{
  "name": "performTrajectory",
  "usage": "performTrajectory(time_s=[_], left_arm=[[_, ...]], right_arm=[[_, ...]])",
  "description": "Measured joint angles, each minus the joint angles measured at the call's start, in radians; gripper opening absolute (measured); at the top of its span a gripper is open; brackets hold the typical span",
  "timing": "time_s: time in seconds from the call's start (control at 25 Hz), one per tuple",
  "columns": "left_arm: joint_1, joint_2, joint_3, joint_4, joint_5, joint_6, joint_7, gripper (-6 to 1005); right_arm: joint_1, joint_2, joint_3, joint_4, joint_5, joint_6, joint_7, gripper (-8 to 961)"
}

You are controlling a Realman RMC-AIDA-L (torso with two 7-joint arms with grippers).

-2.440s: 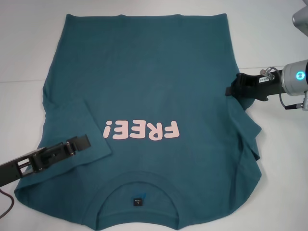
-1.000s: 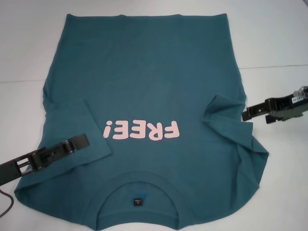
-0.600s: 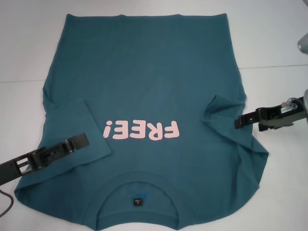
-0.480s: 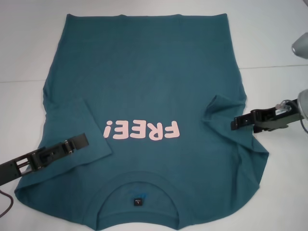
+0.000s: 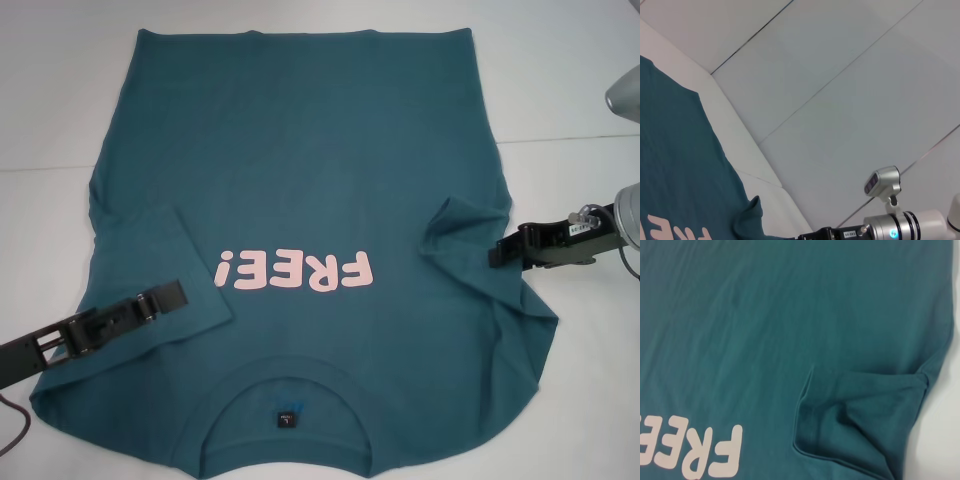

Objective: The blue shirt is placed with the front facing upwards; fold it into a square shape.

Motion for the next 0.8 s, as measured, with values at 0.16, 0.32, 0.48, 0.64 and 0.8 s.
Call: performTrajectory(time_s=[0.16, 0.32, 0.48, 0.64, 0.8], left_arm=[[-0.004, 0.001, 0.0, -0.01, 0.003, 0.0, 0.0, 951], [-0.006, 0.001, 0.001, -0.011, 0.005, -0.001, 0.0, 951], [-0.006, 0.001, 0.001, -0.012, 0.003, -0.001, 0.0, 951], [-0.005, 0.002, -0.003, -0.012, 0.002, -0.002, 0.001, 951], [-0.001, 0.007, -0.01, -0.012, 0.0, -0.003, 0.001, 951]], right_arm=[[0.0, 0.0, 0.0, 0.001, -0.001, 0.001, 0.004, 426], [0.002, -0.001, 0.0, -0.006, -0.002, -0.003, 0.008, 240], [0.005, -0.007, 0.0, -0.009, 0.0, -0.023, 0.01, 151], [0.005, -0.01, 0.001, -0.034, 0.006, -0.05, 0.023, 94], [0.004, -0.01, 0.013, -0.051, 0.03, -0.08, 0.028, 37]])
